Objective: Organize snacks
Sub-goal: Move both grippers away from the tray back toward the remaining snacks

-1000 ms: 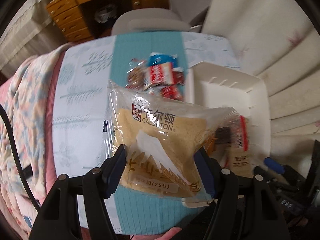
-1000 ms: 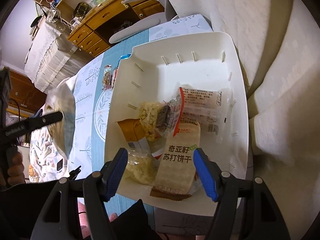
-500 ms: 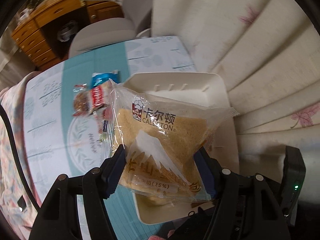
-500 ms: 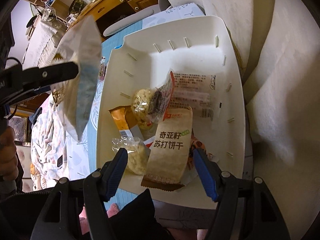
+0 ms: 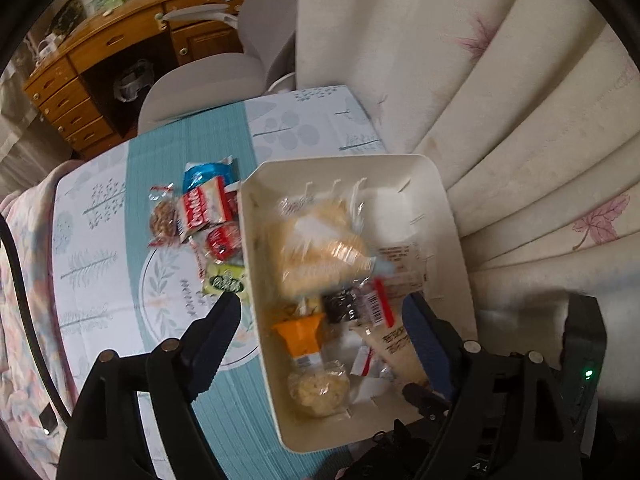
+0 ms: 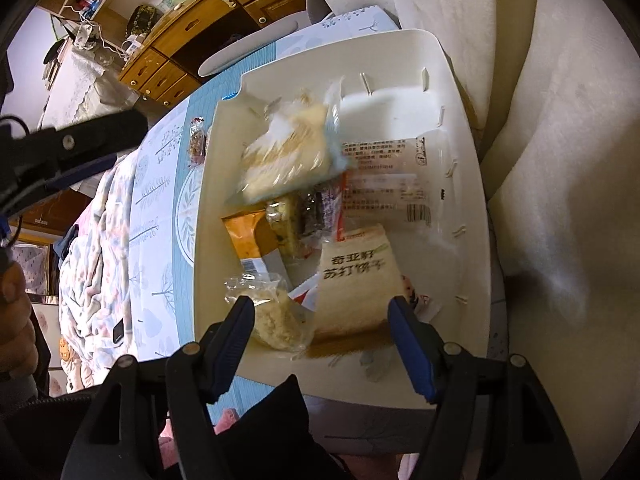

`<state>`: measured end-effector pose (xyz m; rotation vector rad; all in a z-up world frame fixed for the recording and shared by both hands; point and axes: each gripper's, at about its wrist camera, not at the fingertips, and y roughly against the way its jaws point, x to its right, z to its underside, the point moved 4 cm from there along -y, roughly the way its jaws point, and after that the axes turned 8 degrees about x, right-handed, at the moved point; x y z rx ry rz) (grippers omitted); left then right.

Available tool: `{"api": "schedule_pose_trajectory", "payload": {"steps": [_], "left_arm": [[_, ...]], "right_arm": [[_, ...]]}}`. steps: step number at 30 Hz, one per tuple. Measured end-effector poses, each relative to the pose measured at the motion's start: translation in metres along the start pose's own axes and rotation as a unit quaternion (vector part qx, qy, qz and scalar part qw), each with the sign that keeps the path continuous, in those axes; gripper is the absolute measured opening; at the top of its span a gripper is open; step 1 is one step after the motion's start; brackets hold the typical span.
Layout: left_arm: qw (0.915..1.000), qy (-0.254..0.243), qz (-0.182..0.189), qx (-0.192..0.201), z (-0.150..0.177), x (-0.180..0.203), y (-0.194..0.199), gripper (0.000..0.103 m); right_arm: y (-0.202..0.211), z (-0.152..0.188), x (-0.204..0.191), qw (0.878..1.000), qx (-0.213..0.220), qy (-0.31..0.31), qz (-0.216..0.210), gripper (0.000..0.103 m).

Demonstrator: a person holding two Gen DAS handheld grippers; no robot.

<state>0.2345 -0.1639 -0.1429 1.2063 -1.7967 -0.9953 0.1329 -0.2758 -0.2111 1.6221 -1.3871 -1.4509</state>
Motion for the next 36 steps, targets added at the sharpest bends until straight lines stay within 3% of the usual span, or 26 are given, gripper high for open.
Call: {"api": "schedule_pose_trajectory", "payload": {"steps": [10, 23, 27, 36], "left_arm": [[0.9996, -0.004, 0.016, 0.023, 0.032, -0.057, 0.035, 0.082], [0.999, -0.011, 0.031, 0.032, 0.076, -0.178, 0.076, 0.082], [0.9989, -0.02, 0.029, 0.029, 0.085, -0.214, 0.079, 0.082], [0.9988, -0.026, 0.021, 0.037, 0.084, -0.264, 0.081, 0.084]], "right_arm": [[-0.001, 0.02, -0.038, 0.999, 0.014, -0.047, 0.008, 0.07], [-0.015, 0.066, -0.114, 0.989, 0.04, -0.142, 0.012, 0.07], [-0.025, 0.082, -0.128, 0.976, 0.046, -0.214, 0.003, 0.07], [-0.044, 0.093, -0.15, 0.925, 0.059, -0.376, -0.008, 0.07]]}}
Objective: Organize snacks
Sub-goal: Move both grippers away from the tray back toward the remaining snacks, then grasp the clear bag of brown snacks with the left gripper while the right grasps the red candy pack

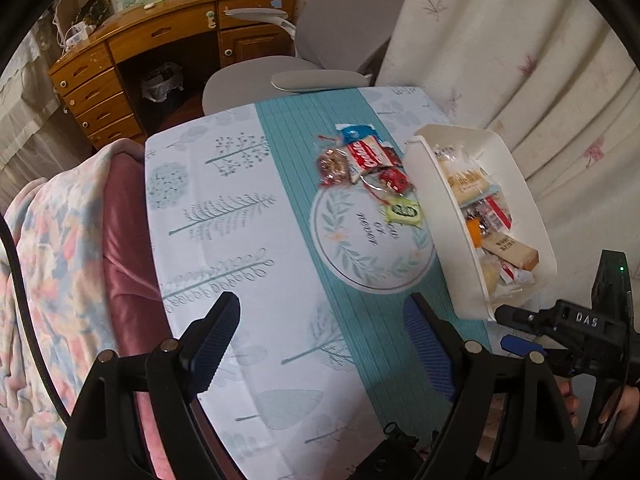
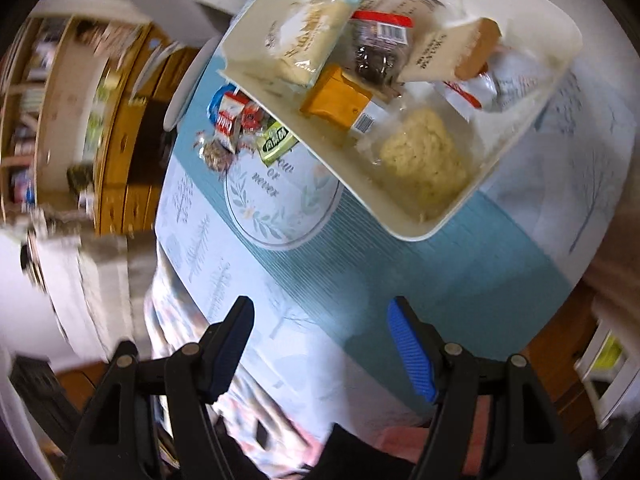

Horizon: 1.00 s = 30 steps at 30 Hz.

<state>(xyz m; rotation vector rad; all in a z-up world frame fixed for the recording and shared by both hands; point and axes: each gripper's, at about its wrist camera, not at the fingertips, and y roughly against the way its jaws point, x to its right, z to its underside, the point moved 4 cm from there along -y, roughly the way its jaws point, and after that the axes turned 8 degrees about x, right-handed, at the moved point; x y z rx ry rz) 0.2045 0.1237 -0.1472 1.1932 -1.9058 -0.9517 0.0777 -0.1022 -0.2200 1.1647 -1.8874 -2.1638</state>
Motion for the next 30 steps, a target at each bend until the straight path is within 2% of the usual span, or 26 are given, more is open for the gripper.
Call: {"api": "schedule_pose_trajectory", "payload": {"steps": [4, 9, 14, 19, 27, 30], "left_arm": [[0.9999, 0.006, -0.009, 0.01, -0.012, -0.018, -0.009, 0.086], [0.9995, 0.009, -0.026, 0.017, -0.031, -0.033, -0.03, 0.086], [0.9996, 0.002, -0.024, 0.012, -0.049, -0.039, -0.062, 0.086], [0.9996, -0.011, -0.024, 0.0, -0.063, -0.037, -0.103, 0.086], [0.9992, -0.039, 0.0, -0.011, -0.083, -0.02, -0.165, 0.086], [0.9991, -0.038, 0.0, -0.021, -0.086, -0.018, -0.185, 0.086]], "right_arm": [[-0.006, -0.003, -0.013, 0.998, 0.031, -0.048, 0.012, 0.07], [-0.024, -0.014, -0.035, 0.994, 0.063, -0.086, -0.004, 0.07], [-0.045, -0.024, -0.046, 0.988, 0.09, -0.122, -0.022, 0.07], [-0.069, -0.04, -0.059, 0.984, 0.124, -0.13, -0.02, 0.07], [-0.106, -0.066, -0.082, 0.984, 0.163, -0.069, -0.009, 0.07], [-0.121, -0.074, -0.081, 0.985, 0.16, -0.065, -0.011, 0.07]]}}
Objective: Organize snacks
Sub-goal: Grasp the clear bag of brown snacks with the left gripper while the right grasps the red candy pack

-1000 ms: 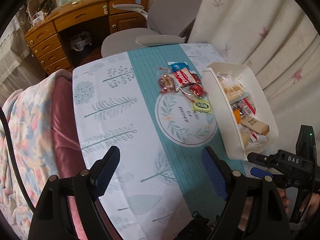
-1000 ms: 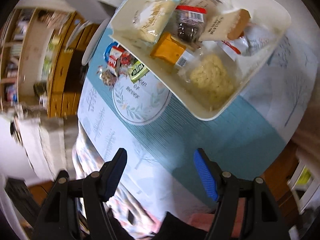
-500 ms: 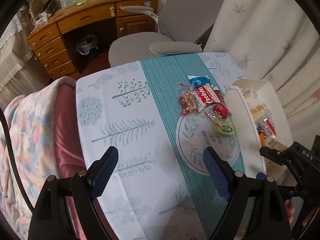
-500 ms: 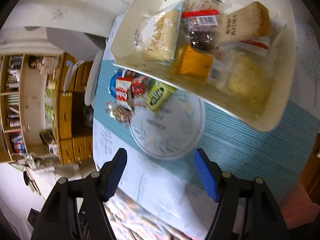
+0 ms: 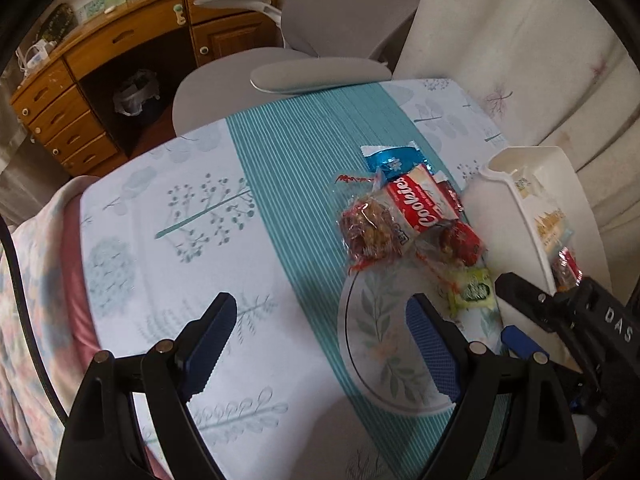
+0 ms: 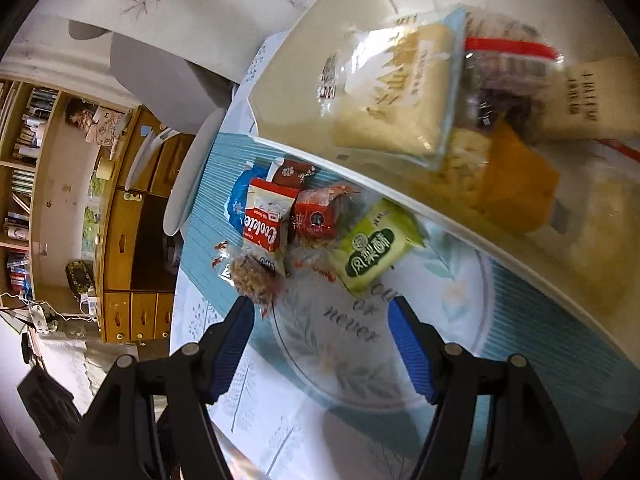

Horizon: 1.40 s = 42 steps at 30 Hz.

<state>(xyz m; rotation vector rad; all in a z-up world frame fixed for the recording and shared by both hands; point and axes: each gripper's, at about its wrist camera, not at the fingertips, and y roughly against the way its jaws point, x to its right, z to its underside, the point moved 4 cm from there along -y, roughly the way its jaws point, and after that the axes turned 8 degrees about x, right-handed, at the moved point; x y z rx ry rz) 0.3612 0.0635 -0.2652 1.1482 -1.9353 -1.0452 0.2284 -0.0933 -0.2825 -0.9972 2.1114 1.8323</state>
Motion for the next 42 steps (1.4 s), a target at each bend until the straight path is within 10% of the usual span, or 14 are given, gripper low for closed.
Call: {"api": "schedule_pose_trajectory", "payload": {"steps": [31, 42], "left_arm": [[0.9996, 0.01, 0.017, 0.022, -0.008, 0.025, -0.089, 0.085], [0.9995, 0.004, 0.01, 0.03, -0.015, 0.036, -0.097, 0.061]], "right_arm": [[-0.051, -0.024, -0.019, 0.991, 0.049, 0.123, -0.011, 0.058], [-0.07, -0.028, -0.017, 0.991, 0.016, 0.134, 0.002, 0.045]]}}
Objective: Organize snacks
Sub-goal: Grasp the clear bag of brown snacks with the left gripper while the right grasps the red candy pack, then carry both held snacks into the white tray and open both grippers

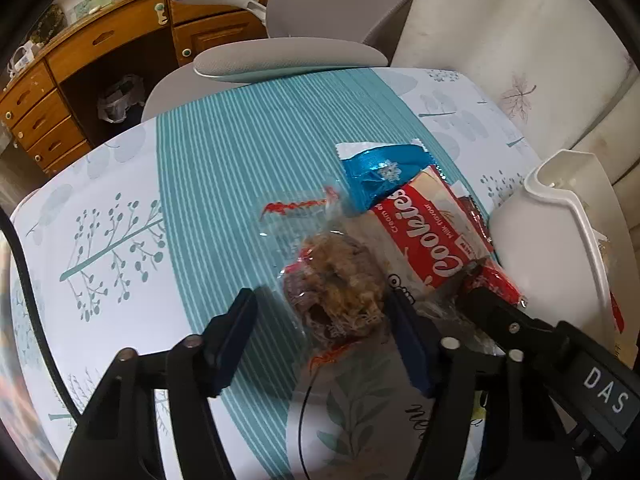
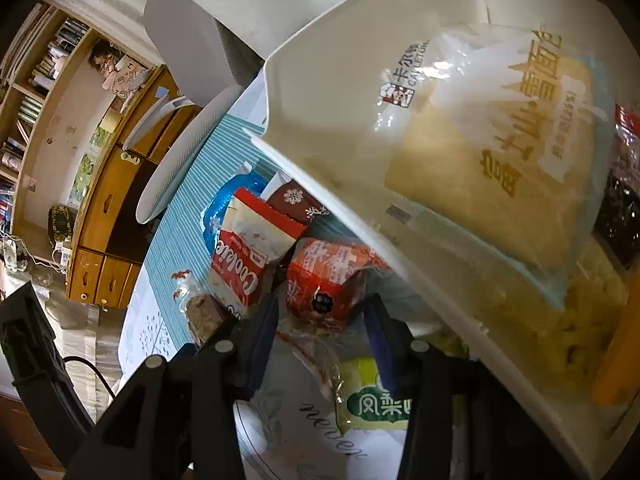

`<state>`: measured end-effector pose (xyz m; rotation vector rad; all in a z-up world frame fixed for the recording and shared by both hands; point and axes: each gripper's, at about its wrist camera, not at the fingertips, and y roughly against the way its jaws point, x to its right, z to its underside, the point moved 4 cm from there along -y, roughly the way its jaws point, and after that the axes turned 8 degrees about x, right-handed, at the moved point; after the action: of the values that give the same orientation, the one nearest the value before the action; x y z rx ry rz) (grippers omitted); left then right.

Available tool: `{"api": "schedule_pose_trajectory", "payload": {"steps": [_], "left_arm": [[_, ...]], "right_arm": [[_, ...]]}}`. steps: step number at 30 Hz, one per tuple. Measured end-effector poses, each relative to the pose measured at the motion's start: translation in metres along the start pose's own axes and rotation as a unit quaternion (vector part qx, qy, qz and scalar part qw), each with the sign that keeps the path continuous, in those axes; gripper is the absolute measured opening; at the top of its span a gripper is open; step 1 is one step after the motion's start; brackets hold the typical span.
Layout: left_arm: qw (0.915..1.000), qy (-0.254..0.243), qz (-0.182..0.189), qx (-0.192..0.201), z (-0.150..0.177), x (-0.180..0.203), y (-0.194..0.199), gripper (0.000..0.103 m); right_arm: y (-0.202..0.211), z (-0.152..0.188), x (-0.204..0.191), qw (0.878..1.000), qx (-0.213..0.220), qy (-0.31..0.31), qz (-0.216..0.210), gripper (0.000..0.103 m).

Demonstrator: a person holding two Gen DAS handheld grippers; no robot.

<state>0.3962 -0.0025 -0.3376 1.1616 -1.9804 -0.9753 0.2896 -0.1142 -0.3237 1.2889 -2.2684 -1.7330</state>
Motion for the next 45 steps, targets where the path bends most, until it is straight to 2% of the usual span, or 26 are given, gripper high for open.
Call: {"api": "schedule_pose_trajectory", "payload": {"steps": [3, 5, 14, 22, 27, 32, 39, 45], "left_arm": [[1.0, -0.001, 0.001, 0.004, 0.0, 0.002, 0.001, 0.056], [1.0, 0.001, 0.001, 0.007, 0.0, 0.004, 0.0, 0.053], [0.998, 0.061, 0.017, -0.004, 0.004, -0.011, 0.005, 0.049], [0.9941, 0.105, -0.017, -0.021, 0.021, -0.042, 0.024, 0.049], [0.99, 0.131, -0.037, -0.037, 0.039, -0.062, 0.048, 0.049], [0.9881, 0.145, -0.036, -0.037, 0.067, -0.07, 0.081, 0.049], [0.9882, 0.145, -0.024, -0.041, 0.111, -0.061, 0.134, 0.049], [0.9906, 0.13, -0.007, -0.041, 0.139, -0.04, 0.18, 0.049]], "right_arm": [[-0.001, -0.001, -0.002, 1.0, -0.001, 0.004, 0.002, 0.044], [-0.001, -0.002, -0.002, 1.0, -0.001, 0.004, 0.007, 0.039], [-0.002, -0.003, -0.001, 1.0, -0.017, 0.001, 0.005, 0.037], [0.006, 0.007, -0.001, 0.998, -0.068, 0.003, -0.002, 0.037], [0.018, 0.021, -0.001, 0.995, -0.1, 0.016, -0.008, 0.037], [0.034, 0.044, -0.003, 0.989, -0.142, 0.023, -0.023, 0.037], [0.073, 0.09, 0.002, 0.981, -0.179, 0.062, -0.028, 0.037], [0.114, 0.114, 0.016, 0.978, -0.189, 0.084, -0.03, 0.037]]}}
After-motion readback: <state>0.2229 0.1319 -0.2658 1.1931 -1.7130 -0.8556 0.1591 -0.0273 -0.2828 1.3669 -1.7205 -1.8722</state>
